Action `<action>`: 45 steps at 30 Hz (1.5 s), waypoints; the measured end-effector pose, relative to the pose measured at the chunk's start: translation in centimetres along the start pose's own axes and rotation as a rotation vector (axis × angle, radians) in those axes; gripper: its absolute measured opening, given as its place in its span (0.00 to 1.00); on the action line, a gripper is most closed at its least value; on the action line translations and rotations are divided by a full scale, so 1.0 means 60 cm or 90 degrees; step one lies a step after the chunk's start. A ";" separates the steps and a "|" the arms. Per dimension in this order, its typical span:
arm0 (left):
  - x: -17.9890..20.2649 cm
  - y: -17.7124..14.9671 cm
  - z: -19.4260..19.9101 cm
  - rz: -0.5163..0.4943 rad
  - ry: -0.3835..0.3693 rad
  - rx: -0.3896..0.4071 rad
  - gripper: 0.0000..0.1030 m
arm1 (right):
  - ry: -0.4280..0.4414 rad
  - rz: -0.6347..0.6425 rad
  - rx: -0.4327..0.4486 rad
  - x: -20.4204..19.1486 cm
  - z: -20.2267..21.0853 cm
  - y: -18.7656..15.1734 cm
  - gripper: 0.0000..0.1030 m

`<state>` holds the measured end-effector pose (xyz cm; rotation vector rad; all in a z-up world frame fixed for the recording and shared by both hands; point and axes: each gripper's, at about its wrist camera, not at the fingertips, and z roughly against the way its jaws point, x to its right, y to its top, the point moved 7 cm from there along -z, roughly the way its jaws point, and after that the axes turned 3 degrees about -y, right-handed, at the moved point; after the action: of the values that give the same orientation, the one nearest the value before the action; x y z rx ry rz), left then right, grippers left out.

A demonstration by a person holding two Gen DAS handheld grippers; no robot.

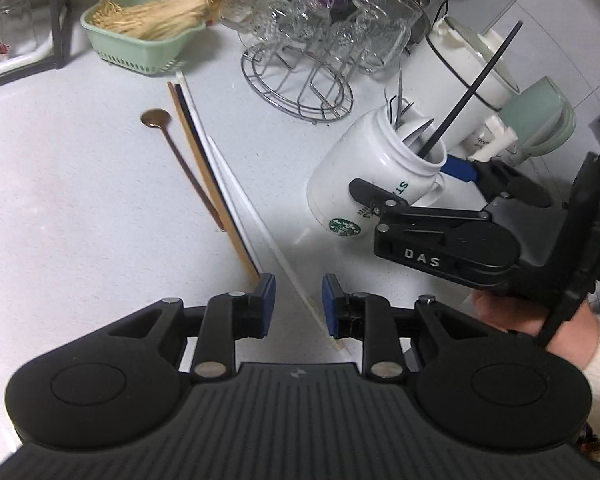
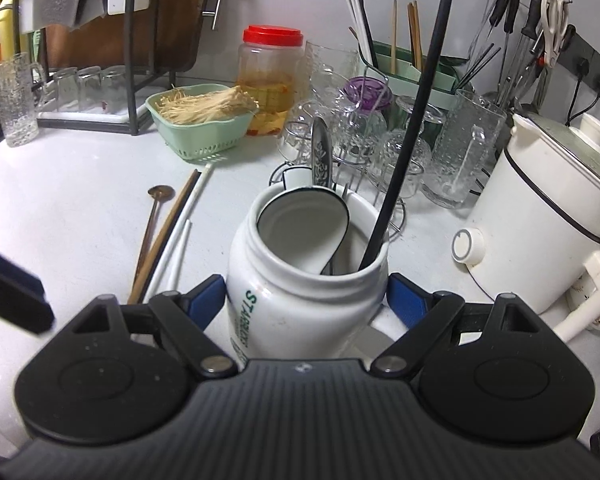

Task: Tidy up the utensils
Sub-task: 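Move the left tool back over the long white chopstick, then grasp the long white chopstick by its end with the left tool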

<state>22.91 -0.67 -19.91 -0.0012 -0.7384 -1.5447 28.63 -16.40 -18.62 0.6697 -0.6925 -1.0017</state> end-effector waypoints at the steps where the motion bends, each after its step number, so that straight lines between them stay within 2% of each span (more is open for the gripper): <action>1: 0.004 0.002 -0.008 0.005 0.011 -0.004 0.29 | 0.002 0.001 -0.002 0.002 0.003 -0.002 0.87; 10: 0.032 -0.037 -0.075 0.092 0.068 -0.004 0.29 | 0.029 0.015 0.020 0.012 0.019 -0.018 0.87; 14: 0.046 -0.049 -0.092 0.089 0.111 -0.001 0.29 | 0.036 0.016 0.027 0.013 0.020 -0.018 0.86; 19: 0.056 -0.054 -0.110 0.091 0.126 -0.011 0.29 | 0.030 0.010 0.039 0.012 0.024 -0.022 0.86; 24: 0.067 -0.053 -0.122 0.052 0.163 -0.017 0.29 | 0.034 0.013 0.045 0.012 0.025 -0.024 0.86; 35: 0.067 -0.050 -0.133 0.053 0.191 -0.023 0.29 | 0.043 0.026 0.052 0.011 0.034 -0.030 0.86; 38: 0.068 -0.048 -0.134 0.040 0.211 -0.026 0.24 | 0.045 0.024 0.050 0.010 0.034 -0.031 0.86; 39: 0.067 -0.048 -0.135 0.037 0.213 -0.028 0.13 | 0.046 0.023 0.050 0.010 0.034 -0.031 0.86; 45: 0.057 -0.054 -0.127 0.045 0.221 -0.030 0.07 | 0.045 0.018 0.051 0.011 0.034 -0.031 0.86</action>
<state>22.80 -7.33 -25.92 0.1995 -0.4225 -1.4454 26.33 -18.07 -18.70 0.7607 -0.6806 -0.9234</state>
